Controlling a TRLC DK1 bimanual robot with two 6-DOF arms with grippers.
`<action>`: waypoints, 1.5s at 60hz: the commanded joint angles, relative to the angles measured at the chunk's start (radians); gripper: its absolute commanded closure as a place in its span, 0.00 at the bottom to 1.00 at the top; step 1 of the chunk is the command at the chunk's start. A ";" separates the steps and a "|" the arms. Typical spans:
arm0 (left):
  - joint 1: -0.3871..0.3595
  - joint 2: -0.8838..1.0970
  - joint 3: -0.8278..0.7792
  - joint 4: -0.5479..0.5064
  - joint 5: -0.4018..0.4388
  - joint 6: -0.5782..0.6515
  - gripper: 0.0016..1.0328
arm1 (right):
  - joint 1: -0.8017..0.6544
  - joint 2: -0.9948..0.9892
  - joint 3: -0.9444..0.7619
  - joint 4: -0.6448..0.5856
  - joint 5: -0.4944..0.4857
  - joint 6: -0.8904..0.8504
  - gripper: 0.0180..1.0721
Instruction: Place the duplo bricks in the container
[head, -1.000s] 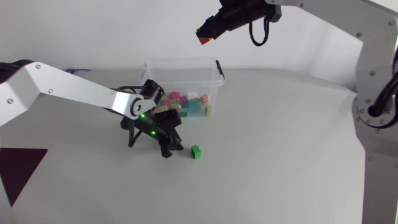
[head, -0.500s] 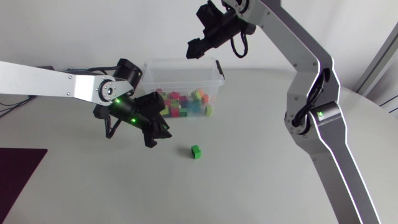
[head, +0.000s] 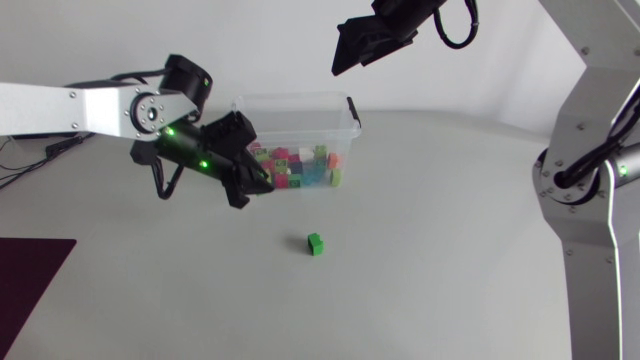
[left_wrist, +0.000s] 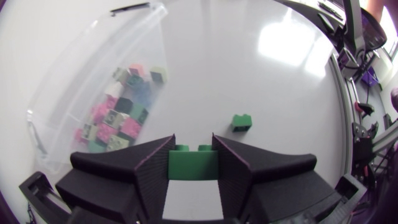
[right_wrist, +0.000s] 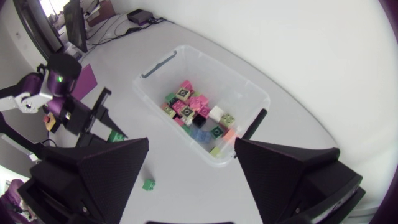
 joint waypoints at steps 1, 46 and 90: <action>0.036 -0.028 0.103 -0.020 0.019 -0.059 0.73 | 0.004 -0.029 -0.114 -0.020 -0.013 0.023 0.05; 0.063 0.332 0.586 0.096 0.021 -0.352 0.70 | 0.105 -0.282 -1.062 0.442 0.098 -0.015 0.05; 0.054 0.102 0.368 0.268 -0.211 -0.407 0.04 | 0.264 -0.106 -1.105 0.523 0.234 0.114 0.05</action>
